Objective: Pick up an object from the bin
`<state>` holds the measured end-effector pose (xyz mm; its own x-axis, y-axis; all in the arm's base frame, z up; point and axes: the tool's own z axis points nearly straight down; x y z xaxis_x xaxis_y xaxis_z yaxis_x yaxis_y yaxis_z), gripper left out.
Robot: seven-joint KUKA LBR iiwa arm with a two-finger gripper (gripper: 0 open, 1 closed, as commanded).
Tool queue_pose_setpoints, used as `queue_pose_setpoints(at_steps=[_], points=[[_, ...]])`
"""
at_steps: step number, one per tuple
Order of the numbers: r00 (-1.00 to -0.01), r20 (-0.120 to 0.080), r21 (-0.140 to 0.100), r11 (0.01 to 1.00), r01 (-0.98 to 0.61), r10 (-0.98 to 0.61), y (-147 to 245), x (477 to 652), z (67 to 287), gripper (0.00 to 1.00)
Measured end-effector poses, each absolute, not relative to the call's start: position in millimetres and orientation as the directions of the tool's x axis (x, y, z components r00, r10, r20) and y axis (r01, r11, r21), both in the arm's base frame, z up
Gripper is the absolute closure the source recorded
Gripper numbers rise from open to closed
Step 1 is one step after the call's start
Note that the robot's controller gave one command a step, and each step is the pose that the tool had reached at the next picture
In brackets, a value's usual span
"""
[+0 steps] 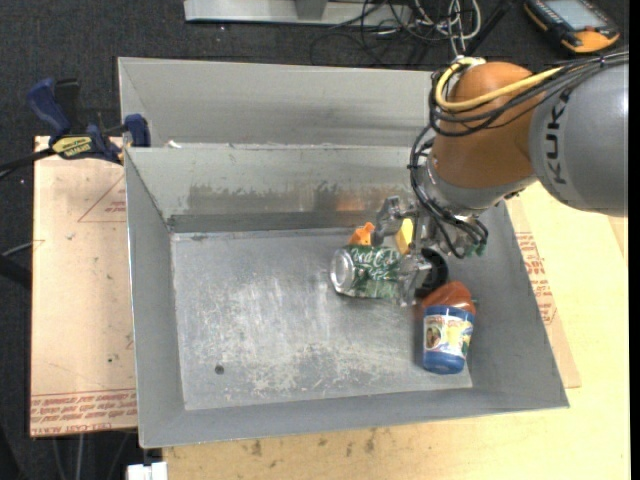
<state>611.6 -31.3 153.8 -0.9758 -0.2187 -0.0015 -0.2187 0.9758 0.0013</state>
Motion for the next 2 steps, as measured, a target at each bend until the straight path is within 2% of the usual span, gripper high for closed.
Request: queue_pose_setpoints(at_steps=[1,2], points=[[-0.945,-0.016,-0.002,0.945,-0.327,-0.327,-19.5,626.1,96.9,0.00],[-0.943,-0.013,-0.002,0.943,-0.332,-0.332,-20.6,623.9,101.1,1.00]])
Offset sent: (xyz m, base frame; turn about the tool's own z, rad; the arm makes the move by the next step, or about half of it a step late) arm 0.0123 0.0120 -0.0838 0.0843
